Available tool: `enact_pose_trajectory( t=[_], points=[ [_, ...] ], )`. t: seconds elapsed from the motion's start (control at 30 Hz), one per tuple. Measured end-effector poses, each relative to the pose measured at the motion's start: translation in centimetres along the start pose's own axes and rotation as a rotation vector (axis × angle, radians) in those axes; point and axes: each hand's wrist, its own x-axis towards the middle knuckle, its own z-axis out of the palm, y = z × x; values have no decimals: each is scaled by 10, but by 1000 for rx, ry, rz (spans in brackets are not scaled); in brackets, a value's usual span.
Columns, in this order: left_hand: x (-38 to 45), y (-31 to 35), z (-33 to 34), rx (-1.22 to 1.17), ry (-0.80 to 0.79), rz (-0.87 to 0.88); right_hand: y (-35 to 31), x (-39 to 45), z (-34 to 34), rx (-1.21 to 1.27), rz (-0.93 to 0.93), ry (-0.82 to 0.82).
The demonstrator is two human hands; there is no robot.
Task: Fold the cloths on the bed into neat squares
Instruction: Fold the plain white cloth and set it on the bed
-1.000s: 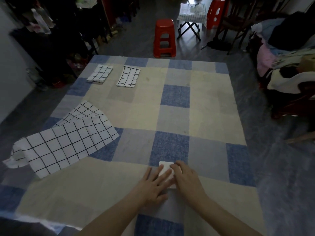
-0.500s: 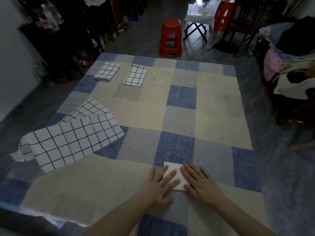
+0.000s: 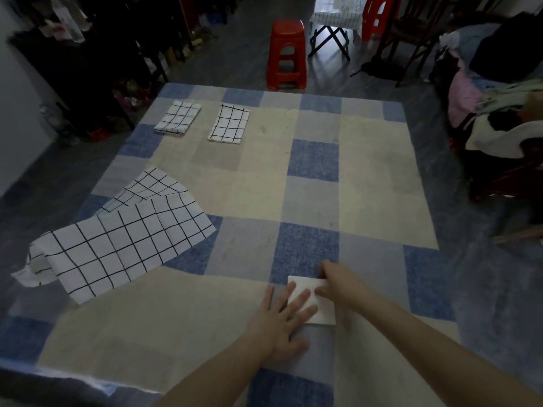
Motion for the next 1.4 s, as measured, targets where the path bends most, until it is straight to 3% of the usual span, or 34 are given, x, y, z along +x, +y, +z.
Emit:
enact_pose_trajectory(
  t=[0.17, 0.33, 0.47, 0.67, 0.9, 1.13, 1.3, 1.4],
  points=[
    [-3, -4, 15, 127, 85, 6, -9, 0, -5, -22, 75, -65],
    [1, -10, -1, -17, 238, 79, -19, -3, -18, 19, 116, -120],
    [25, -68, -48, -130, 467, 40, -29, 1, -38, 108, 144, -25],
    [82, -177, -107, -48, 385, -181, -54, 35, -73, 222, 192, 128],
    [155, -251, -151, -62, 387, -273, -71, 90, -123, 210, 176, 282],
    [230, -257, -176, -111, 427, -215, -56, 121, -158, 295, 251, 475],
    [283, -244, -171, -94, 356, -117, -33, 155, -186, 583, 402, 725],
    [288, -245, -157, -47, 407, -151, -19, 183, -194, 738, 443, 795]
  ],
)
